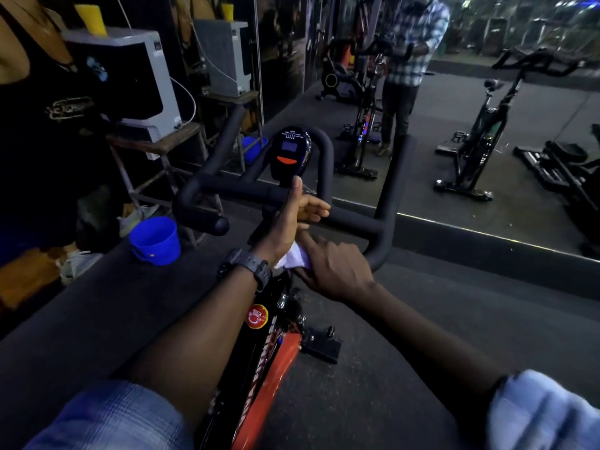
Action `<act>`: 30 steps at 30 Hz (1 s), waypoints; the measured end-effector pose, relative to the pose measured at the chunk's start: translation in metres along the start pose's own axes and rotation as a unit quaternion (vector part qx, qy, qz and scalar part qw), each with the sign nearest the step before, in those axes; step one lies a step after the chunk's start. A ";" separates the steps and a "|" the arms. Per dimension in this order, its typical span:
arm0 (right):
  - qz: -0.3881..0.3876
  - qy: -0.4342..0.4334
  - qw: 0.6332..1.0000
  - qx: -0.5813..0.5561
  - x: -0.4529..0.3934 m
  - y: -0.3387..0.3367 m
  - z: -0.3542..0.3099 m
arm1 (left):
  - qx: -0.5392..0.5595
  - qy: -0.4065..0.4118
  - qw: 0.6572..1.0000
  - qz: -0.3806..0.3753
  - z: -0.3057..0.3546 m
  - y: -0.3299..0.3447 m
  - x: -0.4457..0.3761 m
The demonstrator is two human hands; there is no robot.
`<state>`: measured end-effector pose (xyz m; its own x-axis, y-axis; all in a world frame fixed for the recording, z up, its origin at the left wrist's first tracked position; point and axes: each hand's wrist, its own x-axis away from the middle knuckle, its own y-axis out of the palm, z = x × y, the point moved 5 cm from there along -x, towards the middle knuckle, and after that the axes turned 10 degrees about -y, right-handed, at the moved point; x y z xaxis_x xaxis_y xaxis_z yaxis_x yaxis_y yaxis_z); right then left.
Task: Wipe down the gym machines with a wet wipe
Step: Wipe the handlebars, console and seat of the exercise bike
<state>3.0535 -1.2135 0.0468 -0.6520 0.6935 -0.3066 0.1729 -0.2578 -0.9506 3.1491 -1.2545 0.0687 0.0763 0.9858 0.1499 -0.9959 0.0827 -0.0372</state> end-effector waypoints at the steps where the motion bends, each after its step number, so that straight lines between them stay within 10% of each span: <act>1: 0.023 -0.028 0.999 0.006 0.011 -0.002 0.002 | 0.001 -0.002 1.000 -0.002 0.002 0.002 -0.001; 11: 0.097 -0.075 0.992 -0.016 0.034 -0.014 0.022 | 0.023 0.020 1.000 0.003 0.017 0.005 -0.002; 24: -0.148 -0.040 0.983 -0.101 -0.050 -0.004 -0.010 | 0.010 0.073 0.994 0.083 0.012 -0.033 0.008; 30: 0.032 -0.050 0.998 0.018 0.015 -0.002 -0.001 | -0.036 0.083 0.995 0.035 0.010 0.000 0.000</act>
<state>3.0443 -1.2023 0.0443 -0.7112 0.6045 -0.3588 0.1914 -0.3246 -0.9263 3.1487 -1.2558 0.0782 0.0190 0.9996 -0.0205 -0.9934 0.0166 -0.1135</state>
